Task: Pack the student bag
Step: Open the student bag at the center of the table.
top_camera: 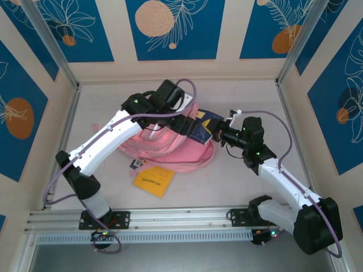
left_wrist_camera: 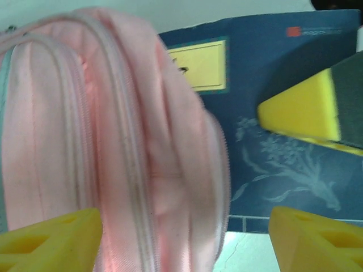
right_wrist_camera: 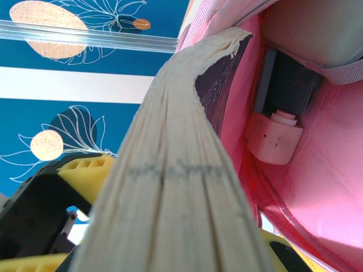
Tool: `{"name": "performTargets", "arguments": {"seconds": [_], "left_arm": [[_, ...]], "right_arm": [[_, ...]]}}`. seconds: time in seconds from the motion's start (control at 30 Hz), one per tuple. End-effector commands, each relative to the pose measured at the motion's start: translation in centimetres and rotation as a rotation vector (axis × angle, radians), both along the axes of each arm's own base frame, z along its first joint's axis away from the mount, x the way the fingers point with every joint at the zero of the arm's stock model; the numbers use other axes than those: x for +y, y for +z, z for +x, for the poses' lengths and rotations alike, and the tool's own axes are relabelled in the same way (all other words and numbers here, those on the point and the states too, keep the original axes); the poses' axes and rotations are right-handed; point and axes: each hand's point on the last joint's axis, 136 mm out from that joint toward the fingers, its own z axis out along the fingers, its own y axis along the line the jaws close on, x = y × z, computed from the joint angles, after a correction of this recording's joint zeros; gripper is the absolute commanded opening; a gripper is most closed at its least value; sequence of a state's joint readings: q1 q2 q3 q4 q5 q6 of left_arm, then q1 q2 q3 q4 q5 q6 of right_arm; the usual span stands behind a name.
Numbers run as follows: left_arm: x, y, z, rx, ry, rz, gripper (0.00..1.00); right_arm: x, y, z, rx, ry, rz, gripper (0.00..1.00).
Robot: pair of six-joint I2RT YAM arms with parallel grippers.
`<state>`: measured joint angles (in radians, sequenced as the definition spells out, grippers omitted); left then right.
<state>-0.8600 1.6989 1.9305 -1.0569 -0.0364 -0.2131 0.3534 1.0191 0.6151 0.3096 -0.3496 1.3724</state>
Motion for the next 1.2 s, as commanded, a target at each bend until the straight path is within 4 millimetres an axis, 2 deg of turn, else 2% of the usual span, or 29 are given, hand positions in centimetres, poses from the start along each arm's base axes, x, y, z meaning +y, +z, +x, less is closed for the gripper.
{"name": "performTargets", "arguments": {"seconds": [0.0,0.23,0.3,0.37,0.4,0.5,0.53,0.7,0.83,0.9,1.03,1.17], "left_arm": [[0.5,-0.7,0.5,-0.054,0.011,0.112,0.77],[-0.7,-2.9,2.1,-0.049,0.025,0.164,0.77],[-1.0,-3.1,2.4,-0.051,0.029,0.167,0.74],[-1.2,-3.4,2.7,-0.056,0.032,0.173,0.66],[-1.2,-3.4,2.9,-0.063,0.034,0.178,0.55],[-0.3,-2.8,3.4,-0.105,0.062,0.206,0.08],[0.0,-2.3,3.6,-0.124,0.068,0.211,0.0],[2.3,1.9,4.0,-0.239,0.107,0.196,0.0],[5.0,6.3,4.8,-0.348,0.17,0.171,0.0],[6.0,7.7,5.2,-0.39,0.205,0.162,0.0],[7.1,9.3,5.6,-0.446,0.232,0.162,0.0],[7.7,10.1,6.0,-0.487,0.254,0.174,0.0]], "right_arm": [[0.6,3.6,-0.8,-0.109,0.035,0.059,0.0],[0.4,3.9,-1.0,-0.11,0.033,0.063,0.0],[0.5,3.9,-1.1,-0.107,0.034,0.065,0.0],[0.5,4.1,-1.1,-0.11,0.034,0.066,0.0],[0.5,4.0,-1.1,-0.109,0.035,0.063,0.0],[0.4,4.0,-1.1,-0.114,0.031,0.052,0.0],[0.3,3.8,-1.1,-0.111,0.027,0.041,0.0],[0.2,1.1,-1.4,-0.091,-0.005,-0.075,0.0],[0.4,-3.0,-2.0,-0.031,0.001,-0.157,0.0],[0.2,-4.9,-2.3,0.0,-0.005,-0.179,0.0],[0.3,-7.4,-2.9,0.015,-0.009,-0.232,0.0],[0.7,-8.5,-3.0,0.025,-0.012,-0.252,0.0]]}}
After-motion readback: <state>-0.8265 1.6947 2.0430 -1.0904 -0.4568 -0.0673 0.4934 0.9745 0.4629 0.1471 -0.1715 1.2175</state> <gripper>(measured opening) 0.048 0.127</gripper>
